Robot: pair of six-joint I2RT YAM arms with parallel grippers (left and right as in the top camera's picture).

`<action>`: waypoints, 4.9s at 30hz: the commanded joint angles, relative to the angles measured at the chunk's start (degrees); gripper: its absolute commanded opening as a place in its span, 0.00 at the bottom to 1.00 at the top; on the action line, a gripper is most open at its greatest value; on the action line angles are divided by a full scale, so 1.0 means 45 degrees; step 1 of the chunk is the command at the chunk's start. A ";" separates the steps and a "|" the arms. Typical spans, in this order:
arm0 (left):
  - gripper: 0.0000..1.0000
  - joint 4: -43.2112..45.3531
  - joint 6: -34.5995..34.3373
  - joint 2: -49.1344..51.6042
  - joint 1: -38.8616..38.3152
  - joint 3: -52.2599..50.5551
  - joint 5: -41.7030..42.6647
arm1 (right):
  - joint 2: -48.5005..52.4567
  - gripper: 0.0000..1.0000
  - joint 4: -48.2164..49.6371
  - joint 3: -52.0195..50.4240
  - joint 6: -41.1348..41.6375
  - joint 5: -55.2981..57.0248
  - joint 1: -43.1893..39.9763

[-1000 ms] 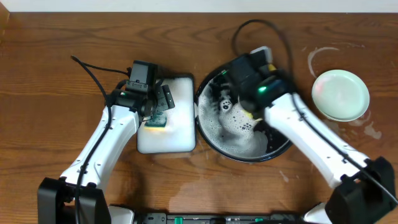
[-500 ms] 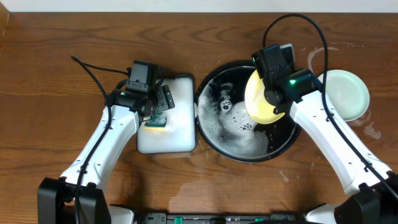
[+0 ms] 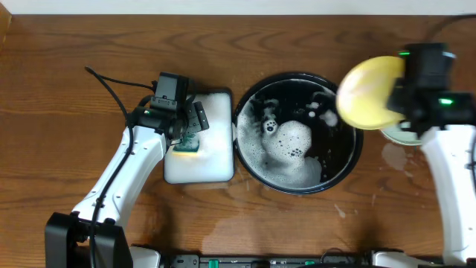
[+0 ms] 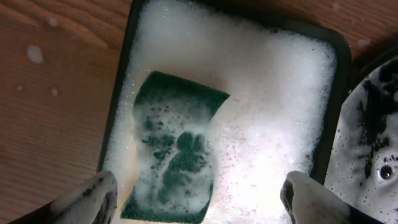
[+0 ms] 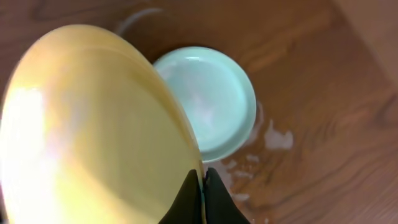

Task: Clean dirty plates on tray and stack at the side

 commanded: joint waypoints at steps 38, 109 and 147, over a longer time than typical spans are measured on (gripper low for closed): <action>0.87 -0.0010 0.0034 0.0039 0.0044 0.0039 -0.0063 | 0.3789 0.43 0.2968 -0.1627 0.0942 -0.6460 -0.6052; 0.87 -0.0010 0.0034 0.0039 0.0044 0.0039 -0.0068 | -1.6281 0.99 1.1468 -1.6844 -0.0680 -1.2055 0.0384; 0.87 -0.0010 0.0034 0.0039 0.0044 0.0039 -0.0063 | -1.8127 0.99 1.1681 -1.7597 -0.4206 -1.0088 0.1122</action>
